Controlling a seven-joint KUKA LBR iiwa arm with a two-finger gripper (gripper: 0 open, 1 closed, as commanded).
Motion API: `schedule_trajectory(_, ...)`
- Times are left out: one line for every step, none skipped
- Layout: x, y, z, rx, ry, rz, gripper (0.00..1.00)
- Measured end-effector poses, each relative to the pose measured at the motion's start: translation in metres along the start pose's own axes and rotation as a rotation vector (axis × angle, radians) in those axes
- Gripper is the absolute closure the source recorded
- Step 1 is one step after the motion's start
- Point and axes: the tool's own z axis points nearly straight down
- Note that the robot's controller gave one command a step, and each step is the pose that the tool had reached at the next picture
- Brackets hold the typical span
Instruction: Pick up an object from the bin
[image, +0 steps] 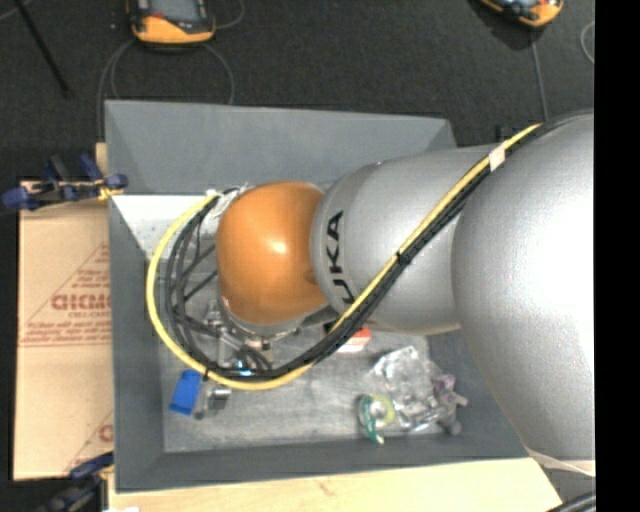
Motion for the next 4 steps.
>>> schedule_trajectory(-0.01, 0.017, 0.077, -0.001, -0.011, -0.524, 0.0)
schedule_trajectory(-0.005, 0.023, 0.06, 0.002, -0.011, -0.937, 0.0)
schedule_trajectory(-0.014, 0.025, 0.052, 0.003, -0.011, -1.114, 0.0)
schedule_trajectory(-0.019, 0.021, 0.086, 0.012, -0.003, -1.438, 0.0)
